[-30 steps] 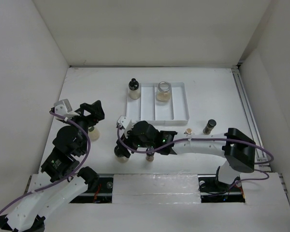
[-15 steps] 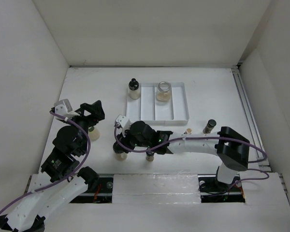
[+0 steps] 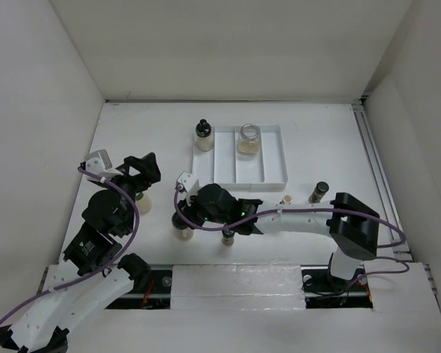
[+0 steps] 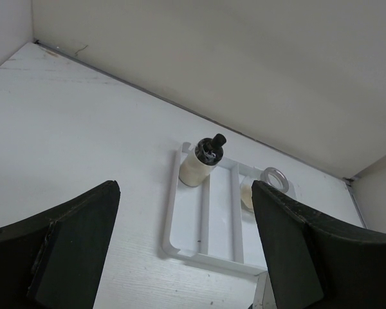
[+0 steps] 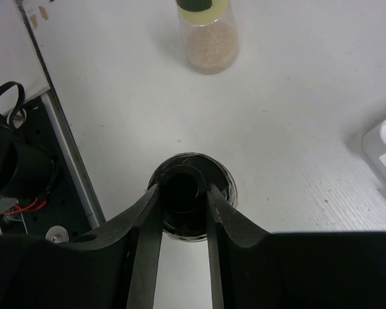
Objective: Organize the condiment bottles
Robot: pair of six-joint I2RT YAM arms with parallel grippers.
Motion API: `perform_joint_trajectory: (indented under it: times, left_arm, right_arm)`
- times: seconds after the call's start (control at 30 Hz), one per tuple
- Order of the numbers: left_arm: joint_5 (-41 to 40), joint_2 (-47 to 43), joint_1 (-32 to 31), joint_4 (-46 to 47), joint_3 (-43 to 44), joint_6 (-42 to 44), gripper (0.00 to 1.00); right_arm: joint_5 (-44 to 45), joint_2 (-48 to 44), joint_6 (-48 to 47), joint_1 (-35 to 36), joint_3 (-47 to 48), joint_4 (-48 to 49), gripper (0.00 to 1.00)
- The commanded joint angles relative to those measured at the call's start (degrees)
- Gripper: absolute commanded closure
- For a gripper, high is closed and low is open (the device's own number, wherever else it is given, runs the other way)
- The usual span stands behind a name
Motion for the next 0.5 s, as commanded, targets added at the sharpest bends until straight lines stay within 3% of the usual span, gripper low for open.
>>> perform_joint_trajectory:
  times: [0.0,0.13,0.47]
  left_arm:
    - [0.4,0.3,0.1,1.8,0.5,0.8,0.21]
    - [0.9,0.3,0.1,1.8,0.5,0.8,0.21]
    - [1.5,0.3,0.1,2.3,0.5,0.8,0.21]
  right_arm:
    - [4.4,-4.0,-0.7,0.5,1.9,5.2,0.67]
    - [7.9,-8.7,-2.1,-1.0,3.2,5.2,0.68]
    - [12.3,-4.7,-2.7,-11.6,8.7,5.7,0.68]
